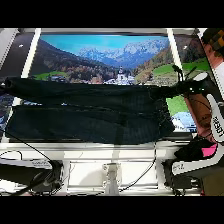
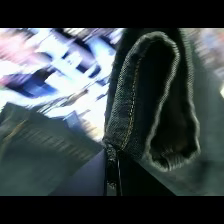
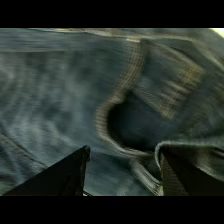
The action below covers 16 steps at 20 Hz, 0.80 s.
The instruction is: Fold the clothes and pants, and hang the long-sleeved shirts on hangers.
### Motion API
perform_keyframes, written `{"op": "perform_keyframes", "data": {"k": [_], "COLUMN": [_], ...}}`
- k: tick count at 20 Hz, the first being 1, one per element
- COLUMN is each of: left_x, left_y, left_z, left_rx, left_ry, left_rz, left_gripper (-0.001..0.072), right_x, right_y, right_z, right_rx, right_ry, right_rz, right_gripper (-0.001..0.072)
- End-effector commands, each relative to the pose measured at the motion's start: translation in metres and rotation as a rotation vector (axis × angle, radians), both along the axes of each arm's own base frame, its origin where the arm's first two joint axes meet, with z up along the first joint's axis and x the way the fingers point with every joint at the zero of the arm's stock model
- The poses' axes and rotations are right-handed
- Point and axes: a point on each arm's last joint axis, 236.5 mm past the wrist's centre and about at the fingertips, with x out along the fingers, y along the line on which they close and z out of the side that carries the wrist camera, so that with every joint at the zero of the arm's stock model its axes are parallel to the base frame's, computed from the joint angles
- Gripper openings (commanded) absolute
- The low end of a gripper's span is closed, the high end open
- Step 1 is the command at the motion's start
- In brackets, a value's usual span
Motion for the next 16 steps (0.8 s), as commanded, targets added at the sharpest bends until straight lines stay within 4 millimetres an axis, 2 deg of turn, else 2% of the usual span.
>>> {"op": "perform_keyframes", "data": {"k": [1, 3, 6, 9, 10, 11, 13, 16], "left_x": [-0.055, -0.064, -0.056, -0.054, -0.054, -0.054, -0.054, -0.055], "left_y": [0.022, 0.032, 0.035, 0.035, 0.035, 0.035, 0.035, 0.035], "left_z": [-0.018, -0.019, -0.018, -0.018, -0.019, -0.019, -0.022, -0.033], "left_rx": [0.101, 0.142, 0.16, 0.165, 0.165, 0.164, 0.16, 0.143], "left_ry": [0.245, 0.282, 0.256, 0.251, 0.252, 0.253, 0.257, 0.277], "left_rz": [0.0, 0.002, 0.0, -0.001, -0.001, -0.002, -0.002, -0.006], "left_gripper": [0.0032, 0.0032, 0.0033, 0.0033, 0.0033, 0.0033, 0.0033, 0.0033], "right_x": [0.008, 0.012, 0.024, 0.026, 0.024, 0.02, 0.012, 0.016], "right_y": [0.026, 0.018, -0.025, -0.054, -0.054, -0.045, -0.007, 0.023], "right_z": [0.005, -0.001, -0.016, -0.015, -0.013, -0.009, 0.006, 0.006], "right_rx": [0.013, -0.039, -0.175, -0.165, -0.135, -0.084, 0.037, 0.028], "right_ry": [-0.05, -0.068, -0.078, -0.063, -0.046, -0.03, -0.024, -0.046], "right_rz": [0.045, 0.046, -0.044, -0.151, -0.167, -0.157, -0.075, -0.025], "right_gripper": [0.0511, 0.0511, 0.0511, 0.0512, 0.0512, 0.0511, 0.0512, 0.0512]}}
